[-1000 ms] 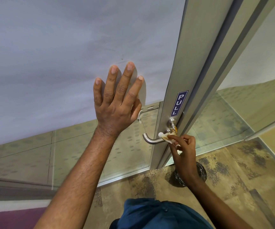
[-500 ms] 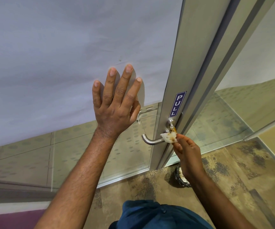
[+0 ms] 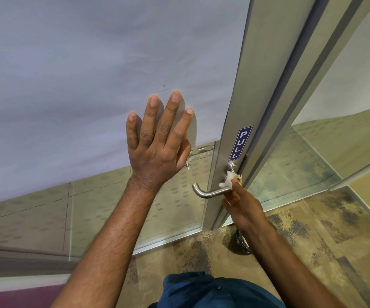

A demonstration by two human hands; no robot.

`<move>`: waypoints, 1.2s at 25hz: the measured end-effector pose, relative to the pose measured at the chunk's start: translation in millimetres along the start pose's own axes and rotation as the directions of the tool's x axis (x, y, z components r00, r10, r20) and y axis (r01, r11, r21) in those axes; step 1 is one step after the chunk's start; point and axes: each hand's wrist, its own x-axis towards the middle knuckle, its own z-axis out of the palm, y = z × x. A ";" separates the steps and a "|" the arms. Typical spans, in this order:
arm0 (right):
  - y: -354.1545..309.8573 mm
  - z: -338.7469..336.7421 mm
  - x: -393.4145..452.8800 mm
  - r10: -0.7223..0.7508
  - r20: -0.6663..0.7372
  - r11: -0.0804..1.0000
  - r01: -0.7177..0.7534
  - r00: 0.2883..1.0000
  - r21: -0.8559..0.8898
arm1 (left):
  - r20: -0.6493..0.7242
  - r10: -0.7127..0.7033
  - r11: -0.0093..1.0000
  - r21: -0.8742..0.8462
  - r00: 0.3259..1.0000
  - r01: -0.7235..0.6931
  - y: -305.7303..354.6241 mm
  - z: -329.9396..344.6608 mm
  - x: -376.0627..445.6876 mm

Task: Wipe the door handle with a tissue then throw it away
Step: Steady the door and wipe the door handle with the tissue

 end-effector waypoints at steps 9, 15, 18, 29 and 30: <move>-21.2 5.0 15.6 -0.141 0.096 0.952 0.162 0.985 -0.260 | -0.007 0.010 1.000 -0.001 1.000 -0.010 -0.5 -0.2 0.1; -38.1 12.5 16.6 -0.048 0.108 0.735 0.109 0.993 -0.669 | -0.011 0.007 1.000 -0.004 1.000 -0.007 0.1 -0.6 0.7; -38.5 10.1 20.2 0.081 0.165 0.870 0.011 0.983 -0.492 | -0.012 0.009 1.000 0.000 1.000 -0.009 0.2 -0.3 0.4; -10.7 -12.2 -11.8 -0.366 0.357 0.243 0.459 0.859 -0.855 | -0.022 0.008 1.000 0.001 1.000 -0.008 0.7 0.6 -0.4; -11.0 -10.7 -11.9 -0.390 0.340 0.265 0.458 0.856 -0.849 | -0.020 0.007 1.000 -0.001 1.000 -0.007 0.8 0.6 -0.3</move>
